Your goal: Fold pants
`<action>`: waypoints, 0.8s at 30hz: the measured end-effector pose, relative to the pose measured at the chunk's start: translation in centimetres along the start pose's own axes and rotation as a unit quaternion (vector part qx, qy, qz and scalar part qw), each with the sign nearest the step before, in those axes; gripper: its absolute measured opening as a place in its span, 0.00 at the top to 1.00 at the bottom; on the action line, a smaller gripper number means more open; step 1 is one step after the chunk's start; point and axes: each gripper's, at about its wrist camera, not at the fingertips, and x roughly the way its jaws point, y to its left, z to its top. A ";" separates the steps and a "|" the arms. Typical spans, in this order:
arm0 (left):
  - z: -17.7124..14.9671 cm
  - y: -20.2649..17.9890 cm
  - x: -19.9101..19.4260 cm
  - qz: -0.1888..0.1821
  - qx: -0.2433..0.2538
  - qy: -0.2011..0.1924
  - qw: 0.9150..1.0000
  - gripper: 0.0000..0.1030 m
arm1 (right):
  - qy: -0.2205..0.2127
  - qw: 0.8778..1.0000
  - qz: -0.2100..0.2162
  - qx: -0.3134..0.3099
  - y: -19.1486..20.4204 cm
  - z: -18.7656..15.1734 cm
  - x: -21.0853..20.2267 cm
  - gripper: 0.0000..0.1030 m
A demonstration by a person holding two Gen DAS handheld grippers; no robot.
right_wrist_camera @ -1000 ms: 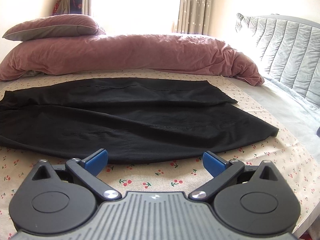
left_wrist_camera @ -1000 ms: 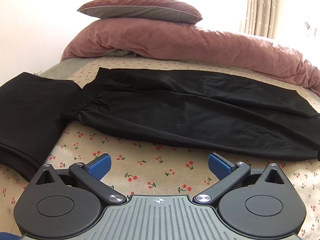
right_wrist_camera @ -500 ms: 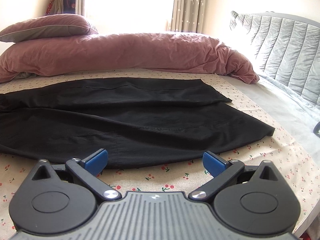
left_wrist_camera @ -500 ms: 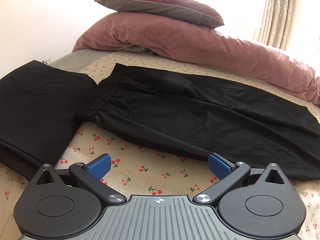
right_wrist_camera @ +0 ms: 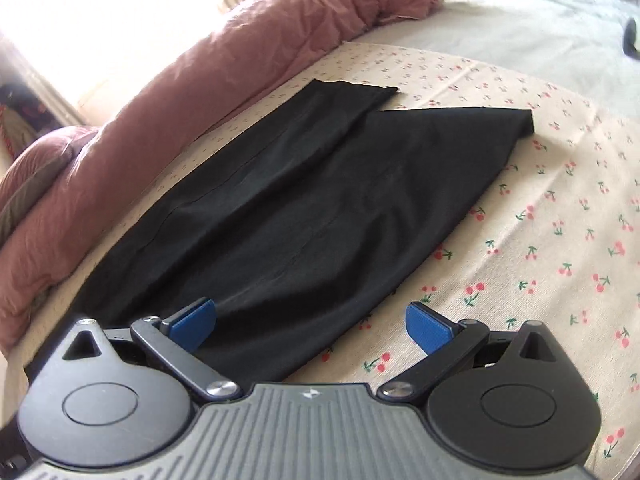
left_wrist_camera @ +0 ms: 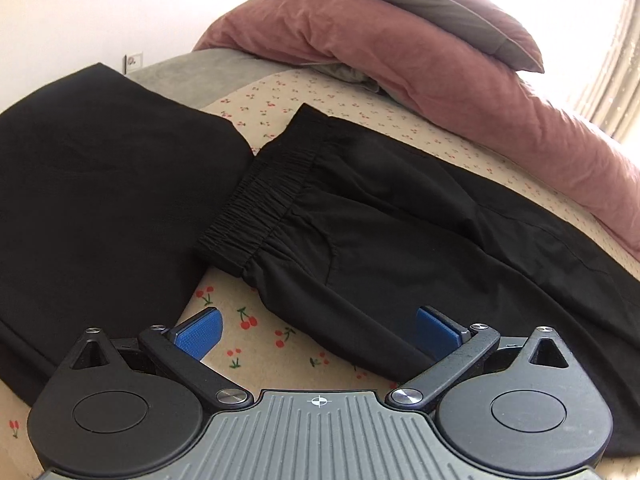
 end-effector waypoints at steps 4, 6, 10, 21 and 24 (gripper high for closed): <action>1.3 0.5 3.1 0.006 -0.039 0.019 0.999 0.13 | -0.002 0.994 -0.033 0.104 -4.3 5.3 1.9 0.00; 1.1 0.7 4.8 0.023 -0.044 0.021 0.999 0.35 | -0.013 0.986 -0.066 0.149 -6.8 7.3 3.1 0.00; 0.8 1.0 5.9 0.031 -0.037 0.006 0.999 0.76 | -0.024 0.977 -0.107 0.182 -10.7 8.4 4.9 0.02; 2.8 1.7 0.9 0.024 -0.023 -0.116 0.993 0.96 | -0.058 0.967 0.014 0.249 -14.7 11.2 7.1 0.54; 2.5 1.6 0.7 0.041 -0.003 -0.113 0.993 0.97 | -0.084 0.974 0.025 0.208 -13.3 11.8 6.5 0.95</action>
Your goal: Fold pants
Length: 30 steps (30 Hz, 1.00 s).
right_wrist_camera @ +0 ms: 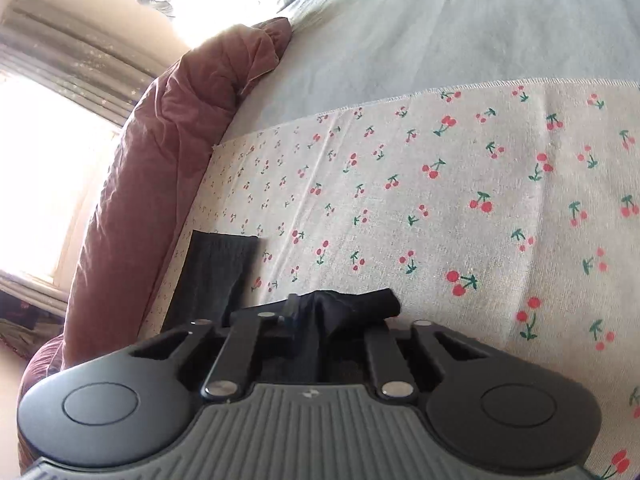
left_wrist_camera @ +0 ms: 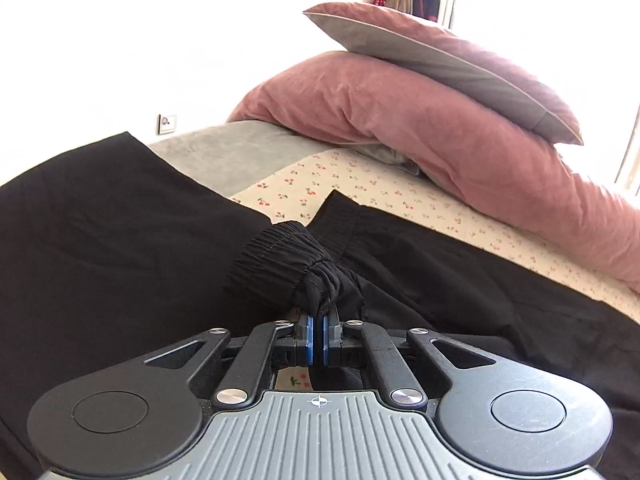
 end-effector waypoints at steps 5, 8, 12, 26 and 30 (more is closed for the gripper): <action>-1.1 -0.1 0.1 -0.004 0.023 0.019 1.000 0.97 | -0.141 0.973 0.075 -0.168 6.7 -1.5 -7.9 0.96; -2.3 -0.4 0.2 0.007 0.039 0.041 0.998 0.97 | -0.211 0.923 -0.003 -0.322 9.6 -5.0 -10.5 0.96; -2.9 0.9 0.2 -0.011 0.015 0.067 0.998 0.95 | -0.117 0.937 -0.145 -0.296 5.5 -3.3 -6.1 0.96; -2.7 2.0 0.2 -0.019 -0.001 0.093 0.995 0.86 | -0.209 0.904 -0.240 -0.286 3.2 -2.0 -7.1 0.77; -2.4 2.3 -0.2 -0.029 -0.015 0.095 0.995 0.83 | -0.135 0.941 -0.190 -0.246 2.5 -1.1 -5.7 0.51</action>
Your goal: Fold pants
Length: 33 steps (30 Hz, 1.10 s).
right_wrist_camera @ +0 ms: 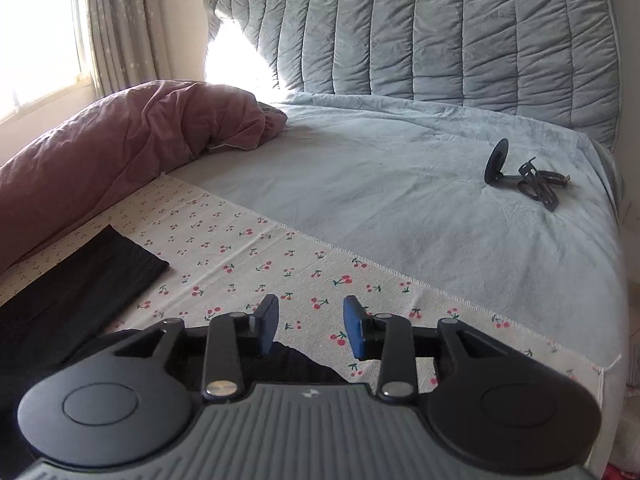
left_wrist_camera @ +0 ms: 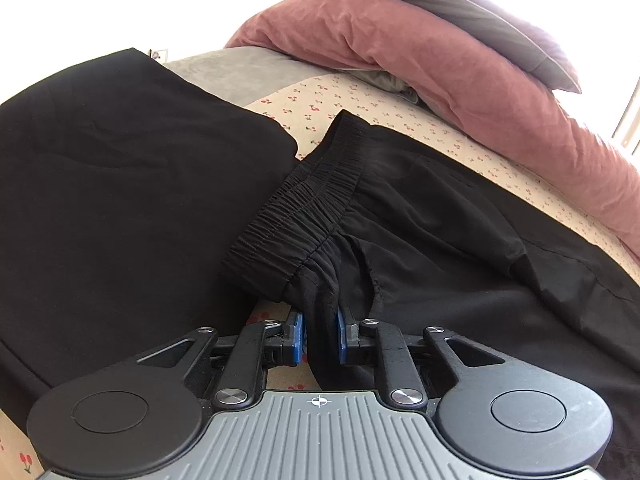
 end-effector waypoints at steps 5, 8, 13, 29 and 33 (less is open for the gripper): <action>-0.1 -0.4 -0.2 -0.001 0.006 -0.007 1.000 0.82 | 0.044 0.995 -0.024 0.084 -3.1 -0.3 4.4 0.40; -0.2 -0.6 -0.4 -0.008 0.004 -0.005 1.000 0.81 | 0.108 0.976 0.130 0.138 -3.2 -1.3 6.7 0.39; -0.2 -0.9 -1.9 -0.013 0.006 -0.038 0.999 0.19 | 0.130 0.935 0.301 0.136 -0.5 -1.0 4.3 0.44; -0.5 -2.8 -2.8 0.005 0.066 -0.089 0.994 0.18 | 0.122 0.883 0.272 -0.364 15.3 -8.3 -4.1 0.28; -0.3 -3.0 -2.4 -0.002 0.057 -0.088 0.995 0.18 | 0.158 0.930 0.300 -0.141 12.2 -4.1 0.0 0.10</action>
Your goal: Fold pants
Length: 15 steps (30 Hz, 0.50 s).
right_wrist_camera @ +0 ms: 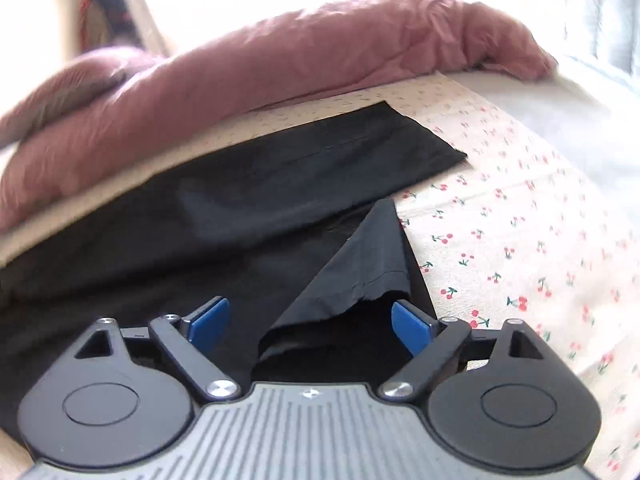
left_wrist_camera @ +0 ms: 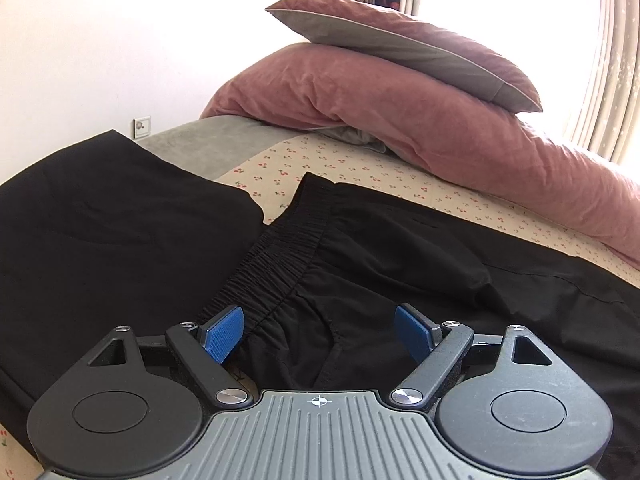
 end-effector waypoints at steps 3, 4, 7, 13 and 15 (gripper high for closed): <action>0.2 -0.5 0.5 -0.003 0.005 0.000 1.000 0.18 | 0.027 0.995 -0.008 0.091 -2.0 0.6 3.0 0.52; 0.3 -0.5 0.6 -0.004 0.005 0.000 1.000 0.18 | 0.035 0.995 -0.024 0.093 -2.0 0.7 3.7 0.94; 0.8 -0.3 1.0 -0.001 0.000 0.000 1.000 0.18 | 0.021 0.996 -0.071 0.056 -1.3 1.2 3.7 0.94; 2.7 0.1 2.3 -0.006 -0.021 0.000 1.000 0.18 | -0.101 0.958 -0.270 -0.015 -1.6 4.4 0.5 0.94; 3.4 0.1 3.0 -0.007 -0.024 0.006 1.000 0.18 | -0.105 0.943 -0.316 -0.017 -2.8 5.0 1.4 0.94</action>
